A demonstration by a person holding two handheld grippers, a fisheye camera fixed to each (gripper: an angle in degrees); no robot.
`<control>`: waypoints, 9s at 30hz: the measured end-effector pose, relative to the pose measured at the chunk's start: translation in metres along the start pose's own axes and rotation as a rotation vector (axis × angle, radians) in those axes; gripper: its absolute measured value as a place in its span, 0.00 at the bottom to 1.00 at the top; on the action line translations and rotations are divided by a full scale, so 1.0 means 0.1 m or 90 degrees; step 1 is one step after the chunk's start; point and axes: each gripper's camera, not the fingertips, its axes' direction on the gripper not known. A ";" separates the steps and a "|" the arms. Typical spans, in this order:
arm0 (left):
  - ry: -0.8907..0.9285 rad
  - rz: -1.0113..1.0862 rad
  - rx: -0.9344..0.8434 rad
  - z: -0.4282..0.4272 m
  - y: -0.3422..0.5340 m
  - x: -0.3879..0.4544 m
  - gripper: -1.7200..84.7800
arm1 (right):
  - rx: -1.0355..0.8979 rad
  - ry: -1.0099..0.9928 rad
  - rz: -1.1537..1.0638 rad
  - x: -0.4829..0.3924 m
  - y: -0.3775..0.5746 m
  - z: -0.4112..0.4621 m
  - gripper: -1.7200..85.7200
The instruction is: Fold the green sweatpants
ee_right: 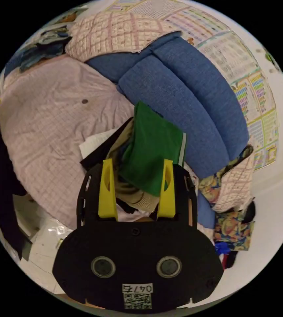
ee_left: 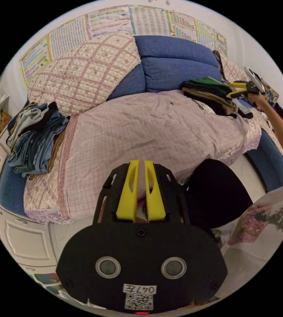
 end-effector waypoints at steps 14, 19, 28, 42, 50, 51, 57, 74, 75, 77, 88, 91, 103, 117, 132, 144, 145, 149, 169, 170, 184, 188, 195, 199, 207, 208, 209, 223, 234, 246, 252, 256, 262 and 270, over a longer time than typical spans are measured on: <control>0.034 -0.037 0.103 0.29 1.82 -1.01 0.01 | 0.183 -0.011 0.197 0.94 -0.59 -2.20 0.03; 0.110 -0.028 0.230 0.35 2.30 -1.23 0.07 | 0.332 -0.168 0.128 0.84 -0.74 -3.34 0.03; 0.224 -0.041 0.385 0.03 2.90 -2.52 0.22 | 0.461 -0.640 0.067 0.44 -1.40 -4.13 0.03; 0.007 -0.017 0.247 -0.20 2.84 -3.21 0.05 | 0.302 -0.707 0.481 0.59 -2.25 -2.66 0.11; 0.082 0.083 0.209 -0.31 2.48 -3.05 0.16 | 0.408 -0.345 0.352 0.10 -2.26 -4.31 0.10; 0.099 0.086 0.210 -0.37 2.48 -3.08 0.16 | 0.413 -0.320 0.342 0.00 -2.24 -4.46 0.11; 0.138 0.108 0.181 -0.67 2.43 -2.97 0.18 | 0.362 -0.355 0.299 -0.47 -2.25 -4.79 0.16; 0.048 0.288 -0.009 -0.72 -0.12 -1.70 0.19 | 0.234 -0.533 0.313 -0.53 -2.87 -5.17 0.09; 0.060 0.277 -0.012 -0.77 -0.24 -1.73 0.18 | 0.233 -0.530 0.314 -0.52 -2.89 -5.22 0.09; 0.065 0.253 0.014 -0.96 -0.37 -1.85 0.14 | 0.234 -0.524 0.310 -0.50 -2.92 -5.32 0.07; 0.075 -0.230 0.332 -2.69 -0.11 -4.68 0.09 | 0.229 -0.469 0.294 -0.42 -3.58 -5.86 0.10; 0.050 -0.304 0.287 -2.52 0.02 -5.13 0.09 | 0.164 -0.513 0.291 -0.51 -3.92 -5.71 0.11; 0.049 -0.297 0.322 -2.45 -0.17 -4.93 0.09 | 0.285 -0.357 0.126 -0.13 -4.74 -7.10 0.03; -0.110 -0.344 0.178 -1.63 0.94 -4.25 0.15 | 0.313 -0.433 0.119 -0.89 -4.64 -7.58 0.12; -0.145 -0.279 0.173 -0.57 0.99 -3.68 0.12 | 0.168 -0.255 -0.060 -2.03 -5.45 -7.47 0.09; -0.137 -0.290 0.148 -0.57 1.69 -4.48 0.12 | 0.290 -0.474 0.187 -0.29 -4.22 -6.92 0.03; -0.140 -0.294 0.142 -0.64 1.77 -4.59 0.12 | 0.307 -0.473 0.248 0.03 -3.89 -6.81 0.03; -0.178 -0.295 0.121 -0.80 1.92 -4.88 0.11 | 0.326 -0.477 0.423 0.89 -2.77 -6.35 0.04; -0.099 -0.176 0.218 -1.68 2.43 -4.45 0.14 | 0.280 -0.280 0.321 0.39 -0.85 -5.59 0.04; -0.101 -0.168 0.216 -1.73 2.44 -4.44 0.14 | 0.273 -0.276 0.309 0.33 -0.85 -5.57 0.04; -0.294 0.228 -0.060 -1.31 2.88 -3.90 0.15 | 0.240 -0.269 0.243 -0.36 -1.19 -5.08 0.05; -0.338 0.279 -0.100 -1.33 2.87 -3.87 0.15 | 0.227 -0.264 0.214 -0.59 -1.45 -4.97 0.05; -0.314 0.283 -0.099 -2.01 2.81 -3.82 0.08 | 0.199 -0.223 0.084 -1.05 -2.02 -4.69 0.06; -0.327 0.240 -0.041 -2.60 2.71 -3.65 0.06 | 0.205 -0.206 0.005 -1.34 -2.32 -4.50 0.06; -0.269 0.098 0.094 -3.72 2.24 -3.79 0.04 | 0.181 -0.164 -0.033 -1.46 -2.75 -4.17 0.02; -0.273 0.086 0.108 -3.86 2.10 -3.79 0.04 | 0.206 -0.173 -0.001 -1.32 -2.78 -4.20 0.02; -0.278 0.082 0.115 -3.92 2.01 -3.79 0.04 | 0.217 -0.179 0.014 -1.25 -2.82 -4.21 0.02; -0.271 -0.010 -0.033 -2.81 -1.54 -4.32 0.02 | 0.056 -0.235 0.087 -0.76 -5.08 -2.35 0.02; -0.207 -0.149 -0.102 -2.41 -1.88 -4.33 0.12 | 0.039 -0.218 0.242 -0.97 -4.77 -1.63 0.09; -0.192 -0.208 0.151 -5.93 0.97 -2.67 0.14 | 0.315 -0.179 0.535 -0.92 -1.44 -3.25 0.09; -0.119 -0.209 0.189 -5.88 2.33 -1.67 0.15 | 0.192 -0.304 0.634 -1.42 -0.31 -2.89 0.09; -0.043 -0.299 0.153 -5.51 2.48 -1.66 0.15 | 0.167 -0.396 0.653 -1.53 -0.14 -2.66 0.10; -0.029 -0.457 0.150 -5.20 2.36 -1.83 0.15 | 0.136 -0.417 0.714 -1.50 -0.09 -2.39 0.09; -0.053 -0.526 0.125 -4.67 1.73 -1.95 0.17 | 0.157 -0.459 0.646 -1.45 -0.31 -2.51 0.01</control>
